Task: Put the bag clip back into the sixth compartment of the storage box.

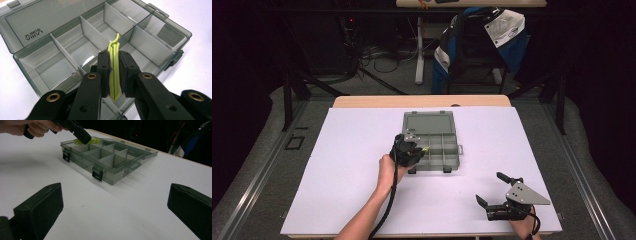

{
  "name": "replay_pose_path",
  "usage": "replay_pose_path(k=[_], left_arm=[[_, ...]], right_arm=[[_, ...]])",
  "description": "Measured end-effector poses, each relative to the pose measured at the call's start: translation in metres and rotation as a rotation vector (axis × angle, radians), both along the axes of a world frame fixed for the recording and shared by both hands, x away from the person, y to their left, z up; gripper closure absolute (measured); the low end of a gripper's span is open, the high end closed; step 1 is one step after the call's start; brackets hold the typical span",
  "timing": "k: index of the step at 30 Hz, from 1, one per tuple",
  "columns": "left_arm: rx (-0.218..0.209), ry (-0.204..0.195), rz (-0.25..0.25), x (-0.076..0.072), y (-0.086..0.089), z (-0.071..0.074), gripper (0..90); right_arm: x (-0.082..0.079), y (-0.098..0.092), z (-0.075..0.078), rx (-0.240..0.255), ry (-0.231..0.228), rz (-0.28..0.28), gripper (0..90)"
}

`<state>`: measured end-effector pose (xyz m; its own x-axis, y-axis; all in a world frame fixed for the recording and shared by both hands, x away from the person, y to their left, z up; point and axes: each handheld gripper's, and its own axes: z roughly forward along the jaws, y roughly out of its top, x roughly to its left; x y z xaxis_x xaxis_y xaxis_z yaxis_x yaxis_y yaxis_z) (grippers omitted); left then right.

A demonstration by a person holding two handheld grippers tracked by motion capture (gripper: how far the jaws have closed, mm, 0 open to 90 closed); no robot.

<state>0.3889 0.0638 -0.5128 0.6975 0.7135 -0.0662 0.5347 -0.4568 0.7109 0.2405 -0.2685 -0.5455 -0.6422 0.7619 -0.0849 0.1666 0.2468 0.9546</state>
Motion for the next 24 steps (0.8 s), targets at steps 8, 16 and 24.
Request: replay_pose_path(k=[8, 16, 24], left_arm=[[-0.004, 0.005, 0.005, -0.0003, 0.0008, -0.0039, 80.0], [-0.013, 0.003, 0.017, -0.0009, 0.0011, -0.0052, 80.1], [-0.005, 0.007, 0.02, -0.0025, 0.001, -0.0055, 79.9]], right_arm=[[0.0004, 0.0003, -0.0003, -0.002, -0.001, -0.001, 0.0], [0.0003, 0.0004, -0.0002, -0.004, 0.001, 0.0, 0.0], [0.0002, 0.0003, -0.0001, -0.01, 0.006, -0.002, 0.0]])
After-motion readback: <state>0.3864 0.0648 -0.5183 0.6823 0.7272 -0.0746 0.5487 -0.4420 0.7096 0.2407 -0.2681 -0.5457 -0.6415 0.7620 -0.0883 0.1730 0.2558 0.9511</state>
